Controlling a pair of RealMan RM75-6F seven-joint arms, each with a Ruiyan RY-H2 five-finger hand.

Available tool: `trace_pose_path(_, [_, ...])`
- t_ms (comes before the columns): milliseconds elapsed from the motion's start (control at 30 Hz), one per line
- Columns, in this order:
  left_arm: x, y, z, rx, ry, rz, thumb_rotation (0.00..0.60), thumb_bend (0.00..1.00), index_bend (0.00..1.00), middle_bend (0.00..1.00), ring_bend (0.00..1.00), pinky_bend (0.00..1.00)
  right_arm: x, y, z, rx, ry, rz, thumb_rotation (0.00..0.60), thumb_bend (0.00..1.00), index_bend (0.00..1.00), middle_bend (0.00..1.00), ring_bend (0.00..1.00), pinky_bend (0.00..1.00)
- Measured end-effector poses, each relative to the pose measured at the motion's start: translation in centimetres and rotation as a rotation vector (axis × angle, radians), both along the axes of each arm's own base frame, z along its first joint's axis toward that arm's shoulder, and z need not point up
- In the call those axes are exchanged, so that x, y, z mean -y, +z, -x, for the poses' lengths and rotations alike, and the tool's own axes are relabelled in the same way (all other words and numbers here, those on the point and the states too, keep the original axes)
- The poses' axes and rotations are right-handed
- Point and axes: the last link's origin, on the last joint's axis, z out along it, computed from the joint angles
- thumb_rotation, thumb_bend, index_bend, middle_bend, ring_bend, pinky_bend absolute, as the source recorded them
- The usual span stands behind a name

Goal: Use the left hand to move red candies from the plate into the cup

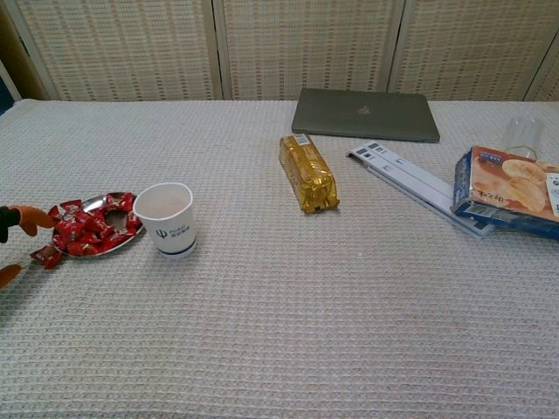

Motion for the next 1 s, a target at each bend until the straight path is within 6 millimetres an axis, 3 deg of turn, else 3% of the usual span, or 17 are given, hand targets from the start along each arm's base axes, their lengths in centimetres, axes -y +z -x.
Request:
trace_pose_path(367, [0.6, -2.9, -0.2, -0.013, -0.027, -0.009, 0.6, 0.41, 0.25, 0.31, 0.45, 1.0, -0.3, 0.1, -0.1, 0.006, 0.013, -0.003, 0.6, 0.04, 0.0, 0.0, 0.0, 0.0])
trace_pose_path(1000, [-1.3, -4.0, -0.1, -0.073, -0.037, -0.046, 0.6, 0.41, 0.42, 0.47, 0.57, 1.0, -0.4, 0.2, -0.2, 0.005, 0.011, -0.004, 0.6, 0.04, 0.0, 0.0, 0.0, 0.04])
